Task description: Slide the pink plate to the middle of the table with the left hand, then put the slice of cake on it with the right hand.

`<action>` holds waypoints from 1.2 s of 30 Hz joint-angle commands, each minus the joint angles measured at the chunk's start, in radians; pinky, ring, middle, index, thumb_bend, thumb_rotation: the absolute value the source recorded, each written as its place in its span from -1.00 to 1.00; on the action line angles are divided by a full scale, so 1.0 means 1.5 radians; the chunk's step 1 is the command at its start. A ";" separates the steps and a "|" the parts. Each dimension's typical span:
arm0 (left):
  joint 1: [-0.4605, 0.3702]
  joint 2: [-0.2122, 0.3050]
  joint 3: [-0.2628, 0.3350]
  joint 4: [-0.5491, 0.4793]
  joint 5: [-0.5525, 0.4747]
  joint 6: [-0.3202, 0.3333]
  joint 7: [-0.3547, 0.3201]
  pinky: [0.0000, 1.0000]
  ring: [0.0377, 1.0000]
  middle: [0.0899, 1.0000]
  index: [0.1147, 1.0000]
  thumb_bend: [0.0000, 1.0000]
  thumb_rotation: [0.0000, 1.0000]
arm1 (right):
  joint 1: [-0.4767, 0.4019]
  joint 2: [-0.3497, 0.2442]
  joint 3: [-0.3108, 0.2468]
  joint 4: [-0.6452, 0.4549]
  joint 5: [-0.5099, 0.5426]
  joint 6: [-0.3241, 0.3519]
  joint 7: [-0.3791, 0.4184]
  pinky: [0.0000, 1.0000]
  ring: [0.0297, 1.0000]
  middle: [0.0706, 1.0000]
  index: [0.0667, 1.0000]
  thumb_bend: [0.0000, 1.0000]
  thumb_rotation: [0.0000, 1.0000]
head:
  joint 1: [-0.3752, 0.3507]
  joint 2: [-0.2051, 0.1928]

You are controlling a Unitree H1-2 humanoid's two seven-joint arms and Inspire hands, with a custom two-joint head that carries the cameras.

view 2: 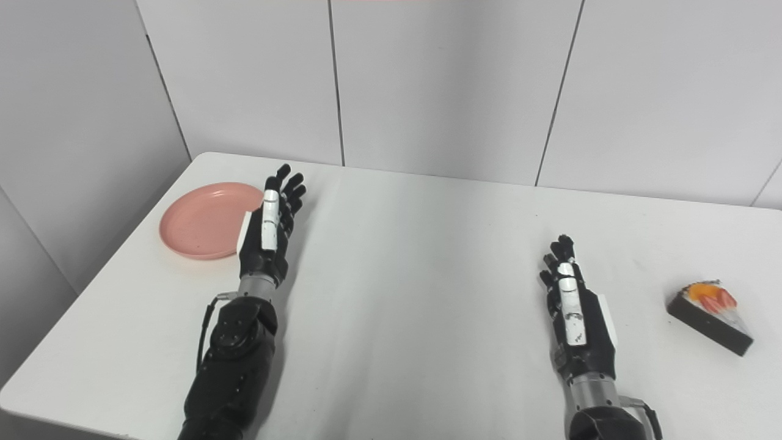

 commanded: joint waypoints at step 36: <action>-0.048 0.136 0.133 0.002 -0.020 -0.018 0.084 0.42 0.39 0.36 0.36 0.60 1.00 | 0.009 -0.042 -0.017 0.049 0.011 -0.045 0.041 1.00 1.00 1.00 1.00 0.05 1.00 | 0.145 -0.055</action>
